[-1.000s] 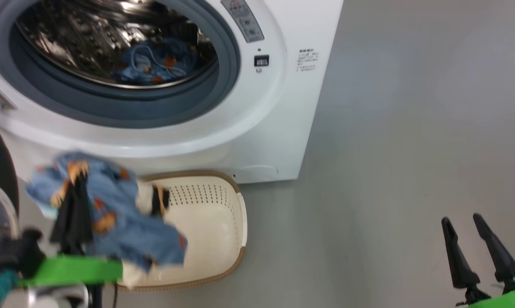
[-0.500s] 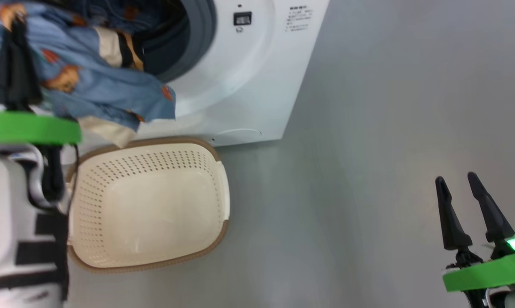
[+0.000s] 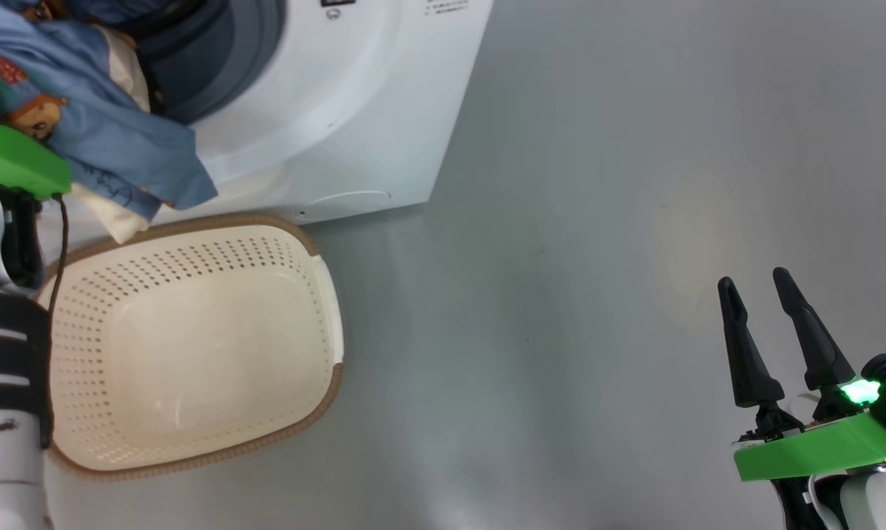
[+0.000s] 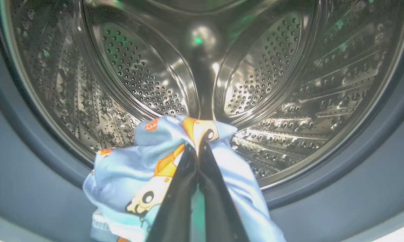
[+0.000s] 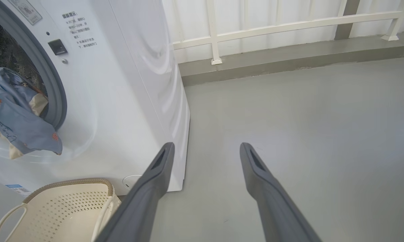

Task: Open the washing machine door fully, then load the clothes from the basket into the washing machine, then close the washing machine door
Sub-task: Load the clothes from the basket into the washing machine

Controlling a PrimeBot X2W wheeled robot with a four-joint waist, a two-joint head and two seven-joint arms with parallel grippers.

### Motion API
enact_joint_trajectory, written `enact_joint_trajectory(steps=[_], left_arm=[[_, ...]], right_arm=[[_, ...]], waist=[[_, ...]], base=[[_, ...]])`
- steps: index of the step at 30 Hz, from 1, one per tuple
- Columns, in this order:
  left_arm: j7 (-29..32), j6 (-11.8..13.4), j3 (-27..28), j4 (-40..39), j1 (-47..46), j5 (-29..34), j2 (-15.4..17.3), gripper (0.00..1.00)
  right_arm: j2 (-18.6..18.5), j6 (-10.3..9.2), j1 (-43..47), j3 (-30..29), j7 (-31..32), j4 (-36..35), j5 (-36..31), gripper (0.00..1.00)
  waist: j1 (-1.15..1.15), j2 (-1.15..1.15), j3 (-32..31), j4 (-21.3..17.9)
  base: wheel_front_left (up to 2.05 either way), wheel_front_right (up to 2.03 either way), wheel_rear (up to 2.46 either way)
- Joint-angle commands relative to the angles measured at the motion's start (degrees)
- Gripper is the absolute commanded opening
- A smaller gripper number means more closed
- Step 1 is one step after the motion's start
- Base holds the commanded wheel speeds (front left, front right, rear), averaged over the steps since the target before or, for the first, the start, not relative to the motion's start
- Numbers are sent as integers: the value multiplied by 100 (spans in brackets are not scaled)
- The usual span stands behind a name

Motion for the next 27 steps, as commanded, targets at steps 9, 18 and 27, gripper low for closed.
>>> enact_joint_trajectory(steps=[9,18,27], left_arm=[[-29,87,165,636,-750,481,432,0],[-29,307,183,-191,-1518,1021,491,0],[-29,338,459,-501,-1238,1238,397,100]], right_arm=[[-59,35,-110,207,-28,-150,66,100],[-41,35,-224,292,-28,-159,86,100],[-12,35,-309,316,-28,-169,103,100]], waist=[[0,0,241,-210],[0,0,425,-299],[0,0,542,-309]], base=[[0,0,0],[0,0,0],[0,0,0]])
